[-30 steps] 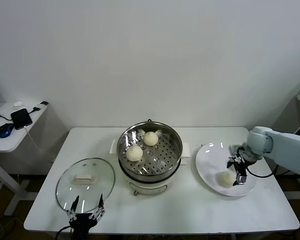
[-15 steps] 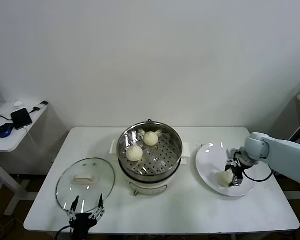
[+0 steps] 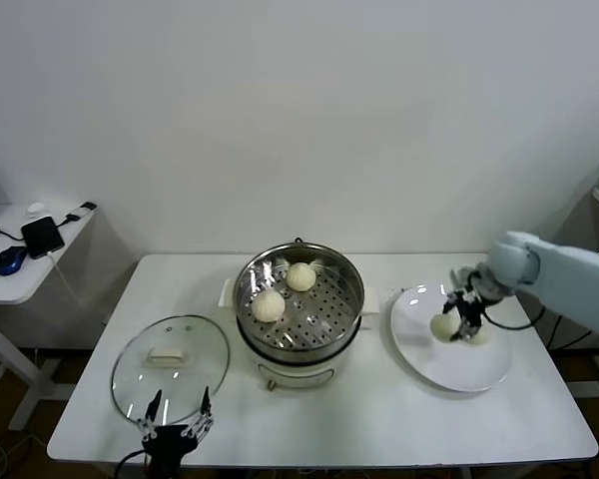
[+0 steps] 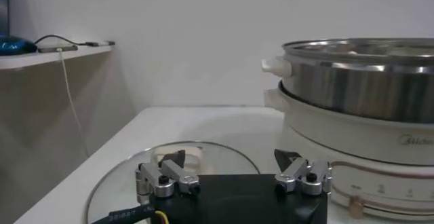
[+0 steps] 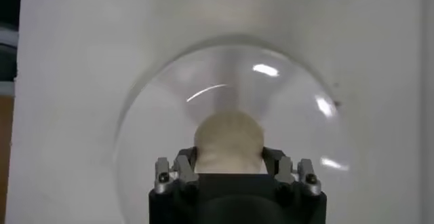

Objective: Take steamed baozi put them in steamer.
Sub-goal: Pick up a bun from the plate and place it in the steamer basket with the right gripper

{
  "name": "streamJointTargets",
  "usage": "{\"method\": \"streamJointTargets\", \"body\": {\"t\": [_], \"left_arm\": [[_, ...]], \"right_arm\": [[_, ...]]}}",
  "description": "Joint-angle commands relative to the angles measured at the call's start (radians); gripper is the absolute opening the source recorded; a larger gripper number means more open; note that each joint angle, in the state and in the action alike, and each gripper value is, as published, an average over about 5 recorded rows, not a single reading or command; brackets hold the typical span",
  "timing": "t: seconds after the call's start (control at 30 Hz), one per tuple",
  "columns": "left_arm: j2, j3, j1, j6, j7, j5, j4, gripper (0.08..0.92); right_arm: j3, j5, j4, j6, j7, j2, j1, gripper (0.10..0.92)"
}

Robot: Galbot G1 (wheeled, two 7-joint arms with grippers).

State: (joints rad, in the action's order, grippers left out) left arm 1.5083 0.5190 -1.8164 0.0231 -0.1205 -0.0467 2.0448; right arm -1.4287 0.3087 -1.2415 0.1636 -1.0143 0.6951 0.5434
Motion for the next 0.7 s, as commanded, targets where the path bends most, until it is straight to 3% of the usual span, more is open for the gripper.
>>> {"method": "streamJointTargets", "body": {"t": [0.03,0.17,0.37,0.57,0.7], "left_arm": [[-0.002,-0.004,-0.004,-0.002,0.002,0.008,0.009,0.823],[-0.005,-0.002,-0.006,-0.002,0.002,0.01,0.011,0.823],[-0.005,0.0,-0.01,-0.001,0.001,0.009,0.013,0.823],[-0.005,0.005,-0.017,0.004,-0.002,0.009,0.012,0.823],[0.0,0.005,-0.017,0.004,-0.005,0.013,0.014,0.823]], "right_arm": [[-0.139,0.167,0.011,-0.271,-0.151,0.276,0.473,0.655],[-0.105,0.168,-0.131,-0.324,-0.156,0.378,0.501,0.654],[-0.081,0.046,-0.328,-0.415,-0.127,0.467,0.388,0.653],[-0.092,-0.203,-0.308,-0.552,-0.084,0.513,0.238,0.653],[-0.099,-0.294,-0.27,-0.569,-0.039,0.542,0.153,0.653]]}}
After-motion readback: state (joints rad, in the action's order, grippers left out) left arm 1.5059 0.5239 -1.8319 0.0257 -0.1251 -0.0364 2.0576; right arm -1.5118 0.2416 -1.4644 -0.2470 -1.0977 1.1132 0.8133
